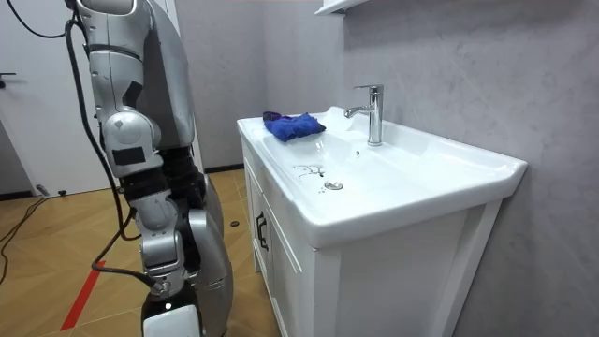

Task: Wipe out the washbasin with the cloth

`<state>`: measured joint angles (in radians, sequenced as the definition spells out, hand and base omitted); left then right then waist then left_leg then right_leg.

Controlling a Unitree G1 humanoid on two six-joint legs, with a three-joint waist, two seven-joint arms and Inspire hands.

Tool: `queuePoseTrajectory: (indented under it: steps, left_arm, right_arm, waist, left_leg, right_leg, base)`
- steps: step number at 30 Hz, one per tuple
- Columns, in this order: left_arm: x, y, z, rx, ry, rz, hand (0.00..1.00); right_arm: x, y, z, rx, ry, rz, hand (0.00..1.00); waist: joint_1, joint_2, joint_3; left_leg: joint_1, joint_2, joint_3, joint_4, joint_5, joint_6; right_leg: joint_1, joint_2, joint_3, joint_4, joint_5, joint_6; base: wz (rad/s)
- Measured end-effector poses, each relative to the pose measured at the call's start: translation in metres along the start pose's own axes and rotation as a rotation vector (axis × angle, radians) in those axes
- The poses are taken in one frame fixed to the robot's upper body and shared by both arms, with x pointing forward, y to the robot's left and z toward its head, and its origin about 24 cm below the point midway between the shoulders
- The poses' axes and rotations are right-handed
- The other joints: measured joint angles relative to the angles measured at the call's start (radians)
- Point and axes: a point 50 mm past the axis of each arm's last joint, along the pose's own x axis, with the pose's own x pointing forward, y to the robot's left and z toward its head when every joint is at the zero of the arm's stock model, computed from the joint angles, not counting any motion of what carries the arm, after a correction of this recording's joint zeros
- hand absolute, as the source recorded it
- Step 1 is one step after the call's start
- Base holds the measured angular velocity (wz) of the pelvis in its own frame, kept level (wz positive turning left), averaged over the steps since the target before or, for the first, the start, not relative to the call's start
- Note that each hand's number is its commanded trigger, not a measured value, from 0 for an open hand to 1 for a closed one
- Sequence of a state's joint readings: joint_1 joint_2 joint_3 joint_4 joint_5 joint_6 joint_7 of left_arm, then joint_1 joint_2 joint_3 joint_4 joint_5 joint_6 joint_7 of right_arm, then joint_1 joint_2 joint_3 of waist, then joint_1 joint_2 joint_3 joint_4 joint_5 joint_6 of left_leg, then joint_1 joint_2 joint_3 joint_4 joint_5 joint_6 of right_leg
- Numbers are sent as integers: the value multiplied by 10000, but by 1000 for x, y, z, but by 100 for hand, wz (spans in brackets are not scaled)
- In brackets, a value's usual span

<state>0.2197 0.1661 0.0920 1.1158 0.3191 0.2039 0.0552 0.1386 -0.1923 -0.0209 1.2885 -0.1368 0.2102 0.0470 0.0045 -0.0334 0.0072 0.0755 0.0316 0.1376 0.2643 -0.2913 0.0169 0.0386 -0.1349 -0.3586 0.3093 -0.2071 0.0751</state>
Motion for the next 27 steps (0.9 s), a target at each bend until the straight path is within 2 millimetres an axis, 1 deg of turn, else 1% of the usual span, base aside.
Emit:
queuePoseTrajectory:
  steps: [2,10,15,16,19,23,24,27]
  left_arm:
    - [0,0,1,2,-29,-2,0]
    - [0,-1,9,262,-233,-147,0]
    - [0,-2,7,120,-165,-328,0]
    - [0,-1,7,51,-132,-321,0]
    - [0,-1,5,-170,-14,-349,0]
    - [0,-2,3,-687,114,-476,0]
    - [0,-1,3,-752,132,-473,0]
    - [1,1,1,-1489,219,-442,0]
  right_arm:
    - [0,0,0,-2,7,48,0]
    - [0,0,0,-97,11,182,0]
    - [0,0,1,-193,-3,161,0]
    - [0,0,1,-197,-8,163,0]
    - [0,0,1,-231,51,155,0]
    - [0,0,1,-288,46,214,0]
    - [0,0,1,-289,33,228,0]
    - [0,0,3,-280,-30,229,0]
  waist:
    - [-19,44,6]
    - [-92,57,15]
    - [-93,84,7]
    - [-90,99,-2]
    - [-45,90,-17]
    - [13,87,-18]
    - [16,56,-2]
    - [29,39,6]
  left_leg:
    - [73,74,86,-73,13,-18]
    - [78,119,206,-88,-1,-70]
    - [59,197,211,-137,2,-140]
    - [56,232,207,-138,-3,-167]
    - [61,254,198,-129,-3,-213]
    - [63,261,165,-22,12,-237]
    - [53,260,164,5,12,-237]
    - [27,252,164,59,11,-237]
  right_leg:
    - [-3,12,63,1,-2,-13]
    - [-52,172,315,-91,22,-54]
    - [-40,287,341,-212,42,-92]
    - [-40,319,340,-214,41,-94]
    - [-43,345,337,-207,-23,-188]
    - [-21,348,319,-196,-36,-203]
    - [-21,339,313,-181,-42,-205]
    - [-20,321,310,-168,-62,-214]
  base:
    - [-9]
    - [-5]
    - [0]
    - [0]
    - [0]
    - [0]
    - [0]
    - [0]
